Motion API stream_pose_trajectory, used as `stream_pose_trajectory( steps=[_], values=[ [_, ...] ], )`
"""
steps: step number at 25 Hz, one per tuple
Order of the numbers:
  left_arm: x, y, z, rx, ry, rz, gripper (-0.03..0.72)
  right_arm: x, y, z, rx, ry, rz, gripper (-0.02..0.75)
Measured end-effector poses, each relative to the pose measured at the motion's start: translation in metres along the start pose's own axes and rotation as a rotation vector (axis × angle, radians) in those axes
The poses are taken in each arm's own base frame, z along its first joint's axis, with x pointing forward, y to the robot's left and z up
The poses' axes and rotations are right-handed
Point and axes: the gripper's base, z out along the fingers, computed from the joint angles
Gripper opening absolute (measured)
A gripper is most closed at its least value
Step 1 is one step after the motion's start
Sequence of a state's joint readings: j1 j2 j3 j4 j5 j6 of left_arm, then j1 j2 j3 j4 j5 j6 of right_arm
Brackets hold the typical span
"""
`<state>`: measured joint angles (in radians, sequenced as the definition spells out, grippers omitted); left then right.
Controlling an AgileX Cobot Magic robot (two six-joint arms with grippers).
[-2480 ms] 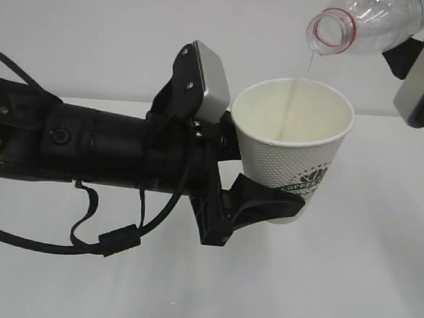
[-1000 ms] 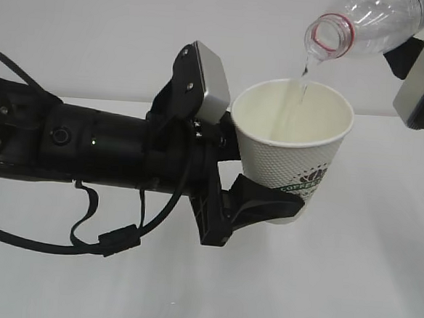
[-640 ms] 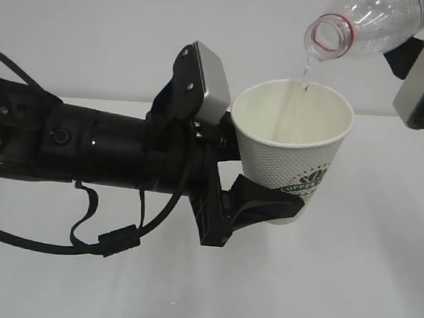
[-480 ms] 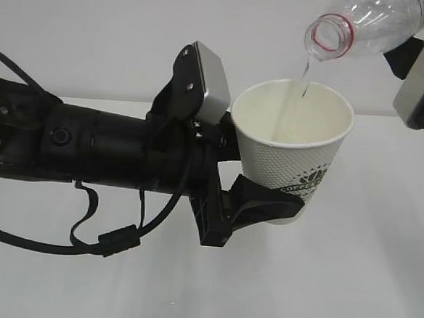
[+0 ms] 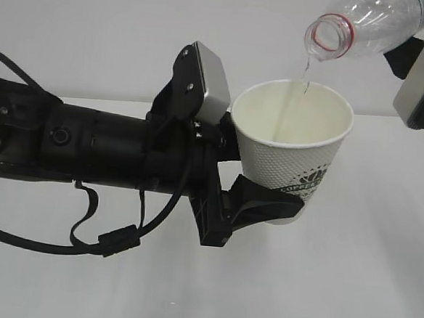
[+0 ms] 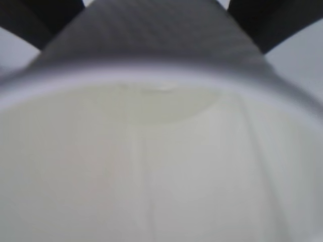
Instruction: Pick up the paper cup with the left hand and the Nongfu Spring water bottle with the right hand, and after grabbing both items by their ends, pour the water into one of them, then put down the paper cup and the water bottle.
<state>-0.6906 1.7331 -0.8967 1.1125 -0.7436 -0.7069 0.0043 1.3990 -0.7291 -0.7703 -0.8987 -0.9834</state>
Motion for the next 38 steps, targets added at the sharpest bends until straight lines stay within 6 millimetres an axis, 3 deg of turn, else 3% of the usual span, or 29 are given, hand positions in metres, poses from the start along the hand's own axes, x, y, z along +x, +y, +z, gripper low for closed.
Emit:
stream_pose_trajectory(
  steps=[38],
  values=[
    [0.0001,0.0001,0.0,-0.001,0.001,0.0,0.544,0.0003,-0.0002,0.0,0.002,0.003,-0.012,0.503]
  ],
)
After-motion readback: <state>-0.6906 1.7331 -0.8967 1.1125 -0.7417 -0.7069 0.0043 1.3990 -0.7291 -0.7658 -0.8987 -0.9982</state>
